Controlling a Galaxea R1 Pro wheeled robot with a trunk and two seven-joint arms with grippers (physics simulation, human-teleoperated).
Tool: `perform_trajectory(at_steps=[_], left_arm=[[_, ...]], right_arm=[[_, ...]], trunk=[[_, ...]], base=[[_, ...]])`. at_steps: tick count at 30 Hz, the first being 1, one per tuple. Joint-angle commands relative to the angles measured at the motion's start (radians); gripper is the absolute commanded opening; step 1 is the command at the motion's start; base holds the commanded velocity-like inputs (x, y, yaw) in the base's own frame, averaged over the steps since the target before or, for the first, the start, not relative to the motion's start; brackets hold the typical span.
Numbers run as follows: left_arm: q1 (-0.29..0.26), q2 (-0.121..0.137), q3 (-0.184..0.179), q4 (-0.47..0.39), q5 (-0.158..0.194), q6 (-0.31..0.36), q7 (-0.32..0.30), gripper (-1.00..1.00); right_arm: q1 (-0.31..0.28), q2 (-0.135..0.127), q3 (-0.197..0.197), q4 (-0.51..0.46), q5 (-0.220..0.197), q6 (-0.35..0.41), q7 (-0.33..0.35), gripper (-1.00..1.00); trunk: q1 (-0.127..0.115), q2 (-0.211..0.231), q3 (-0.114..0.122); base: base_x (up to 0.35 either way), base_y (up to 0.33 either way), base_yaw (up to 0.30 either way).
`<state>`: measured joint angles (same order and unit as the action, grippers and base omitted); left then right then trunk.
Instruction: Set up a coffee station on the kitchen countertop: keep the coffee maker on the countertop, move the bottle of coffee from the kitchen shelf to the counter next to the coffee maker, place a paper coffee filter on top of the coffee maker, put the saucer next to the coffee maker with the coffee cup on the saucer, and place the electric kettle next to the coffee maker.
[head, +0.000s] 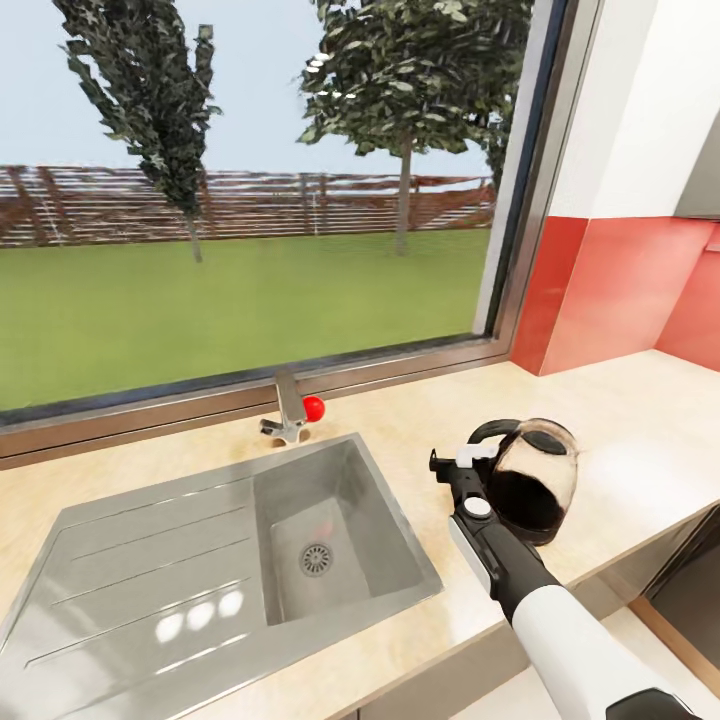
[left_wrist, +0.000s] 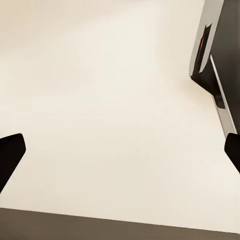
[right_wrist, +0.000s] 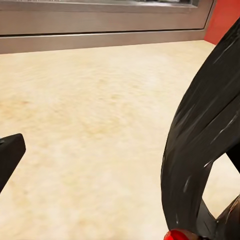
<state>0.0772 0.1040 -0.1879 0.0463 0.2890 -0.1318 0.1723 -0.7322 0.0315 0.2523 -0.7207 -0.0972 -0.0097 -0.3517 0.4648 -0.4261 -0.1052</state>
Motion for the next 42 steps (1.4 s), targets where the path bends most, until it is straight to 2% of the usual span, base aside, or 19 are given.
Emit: perform_trajectory(at_steps=[1, 28, 38, 39, 42], left_arm=[[-0.001, 0.000, -0.008, 0.001, 0.009, -0.005, 0.001, 1.00], [-0.001, -0.004, -0.008, 0.001, 0.009, -0.005, 0.001, 1.00], [0.001, -0.004, -0.008, 0.001, 0.009, -0.005, 0.001, 1.00], [0.001, -0.004, -0.008, 0.001, 0.009, -0.005, 0.001, 1.00], [0.006, -0.004, -0.008, 0.001, 0.009, -0.005, 0.001, 1.00]], right_arm=[[-0.001, -0.001, 0.005, 0.000, -0.010, -0.001, -0.007, 1.00], [-0.001, -0.001, 0.004, 0.000, -0.010, -0.004, -0.009, 1.00], [-0.001, -0.017, 0.005, 0.000, -0.010, -0.004, -0.009, 1.00], [-0.001, -0.019, 0.005, 0.000, -0.010, -0.004, -0.009, -1.00], [-0.001, -0.019, 0.005, -0.001, -0.010, -0.003, -0.009, -1.00]], trunk=[[0.001, -0.002, -0.002], [0.001, -0.002, -0.002], [0.001, -0.002, -0.002], [0.001, -0.002, -0.002], [0.001, -0.002, -0.002]], base=[[0.000, 0.000, 0.000], [0.019, 0.000, 0.000], [0.001, 0.000, 0.000], [0.000, 0.000, 0.000], [0.000, 0.000, 0.000]])
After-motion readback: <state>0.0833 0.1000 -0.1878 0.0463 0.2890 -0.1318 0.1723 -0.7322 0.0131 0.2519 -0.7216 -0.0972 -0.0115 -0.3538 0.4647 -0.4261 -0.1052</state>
